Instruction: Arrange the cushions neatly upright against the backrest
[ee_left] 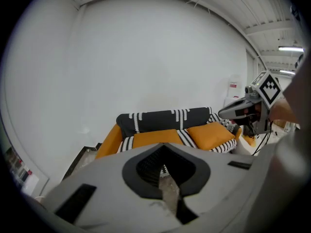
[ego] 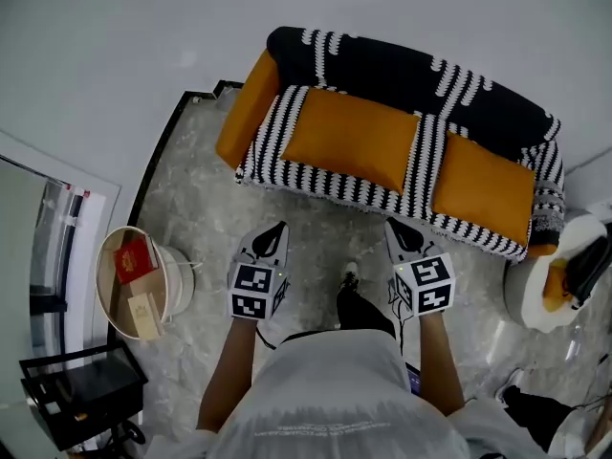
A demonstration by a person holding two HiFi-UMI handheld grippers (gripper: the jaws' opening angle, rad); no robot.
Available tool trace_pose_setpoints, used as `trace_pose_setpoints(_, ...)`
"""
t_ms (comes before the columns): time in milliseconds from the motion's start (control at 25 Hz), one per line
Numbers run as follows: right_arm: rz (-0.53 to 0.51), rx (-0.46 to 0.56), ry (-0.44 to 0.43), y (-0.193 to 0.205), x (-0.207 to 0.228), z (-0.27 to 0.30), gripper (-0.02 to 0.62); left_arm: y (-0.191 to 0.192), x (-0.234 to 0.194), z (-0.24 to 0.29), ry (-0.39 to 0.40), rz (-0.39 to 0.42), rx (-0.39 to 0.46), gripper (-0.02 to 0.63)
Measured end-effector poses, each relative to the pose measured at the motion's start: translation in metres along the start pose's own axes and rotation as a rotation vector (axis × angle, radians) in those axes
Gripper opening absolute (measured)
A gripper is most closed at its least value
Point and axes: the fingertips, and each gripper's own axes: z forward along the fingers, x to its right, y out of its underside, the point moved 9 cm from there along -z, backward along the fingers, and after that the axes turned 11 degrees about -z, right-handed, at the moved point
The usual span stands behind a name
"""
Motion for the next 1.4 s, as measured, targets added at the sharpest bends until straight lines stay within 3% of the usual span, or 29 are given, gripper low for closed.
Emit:
trace_pose_setpoints(320,0.063,-0.05,-0.019,-0.001,0.067,0.057,-0.006,-0.026,-0.036,0.075,-0.049,-0.03,-0.056,0.005)
trace_pose_setpoints(600,0.067,-0.106,-0.017,-0.019,0.083,0.091,-0.006,-0.031,-0.078,0.113,-0.053,-0.064,-0.12,0.009)
trace_pose_setpoints(960,0.189,-0.192,0.088,-0.032,0.083,0.143,-0.005,-0.03,-0.15,0.172,0.047,-0.046,-0.215,0.033)
trace_pose_setpoints(1320,0.421,-0.247,0.221,-0.006,0.118,0.177,0.026,-0.025,-0.205,0.246,0.162,0.026,-0.316,0.076)
trace_pose_setpoints(1400,0.432,-0.285,0.244,0.008,0.126,0.179,0.035,-0.021,-0.211,0.262,0.181,0.025,-0.334,0.081)
